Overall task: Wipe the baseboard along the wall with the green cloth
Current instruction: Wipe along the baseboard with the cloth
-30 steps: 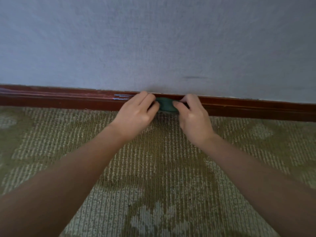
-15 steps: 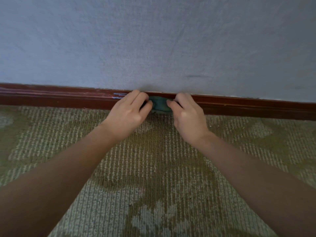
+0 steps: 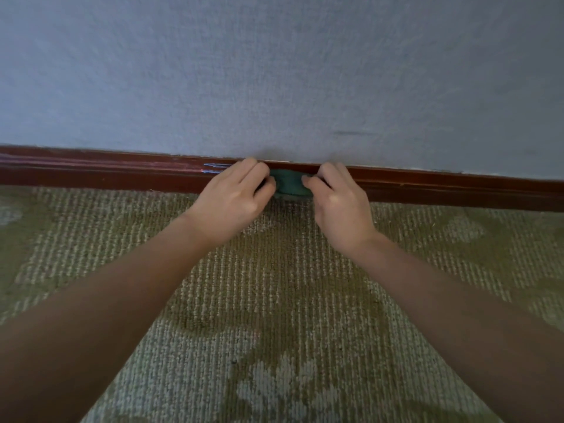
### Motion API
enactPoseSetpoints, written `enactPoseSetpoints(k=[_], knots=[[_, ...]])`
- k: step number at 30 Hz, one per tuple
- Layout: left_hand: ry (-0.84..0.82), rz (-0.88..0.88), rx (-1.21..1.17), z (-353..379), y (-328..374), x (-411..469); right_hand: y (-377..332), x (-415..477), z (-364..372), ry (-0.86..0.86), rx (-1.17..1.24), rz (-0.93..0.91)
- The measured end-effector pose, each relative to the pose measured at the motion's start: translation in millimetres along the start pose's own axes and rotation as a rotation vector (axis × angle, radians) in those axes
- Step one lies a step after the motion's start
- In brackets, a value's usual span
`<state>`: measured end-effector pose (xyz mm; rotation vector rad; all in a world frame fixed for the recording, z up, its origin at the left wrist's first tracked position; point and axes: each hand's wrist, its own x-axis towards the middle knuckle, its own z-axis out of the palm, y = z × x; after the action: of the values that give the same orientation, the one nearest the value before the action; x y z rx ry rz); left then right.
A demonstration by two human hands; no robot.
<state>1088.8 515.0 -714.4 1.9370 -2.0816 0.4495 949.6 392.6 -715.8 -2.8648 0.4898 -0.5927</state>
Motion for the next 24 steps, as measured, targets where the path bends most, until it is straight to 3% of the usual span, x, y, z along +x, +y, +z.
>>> enactPoseSetpoints(k=[9,19,24], knots=[[0.037,-0.110,0.012,-12,-20,-28,-28,18,2,-0.011,0.101,-0.046],[0.040,-0.089,-0.001,-14,-26,-30,-34,26,4,-0.026,0.072,-0.050],[0.091,-0.334,-0.053,-15,-21,-38,-54,30,12,0.000,0.094,0.007]])
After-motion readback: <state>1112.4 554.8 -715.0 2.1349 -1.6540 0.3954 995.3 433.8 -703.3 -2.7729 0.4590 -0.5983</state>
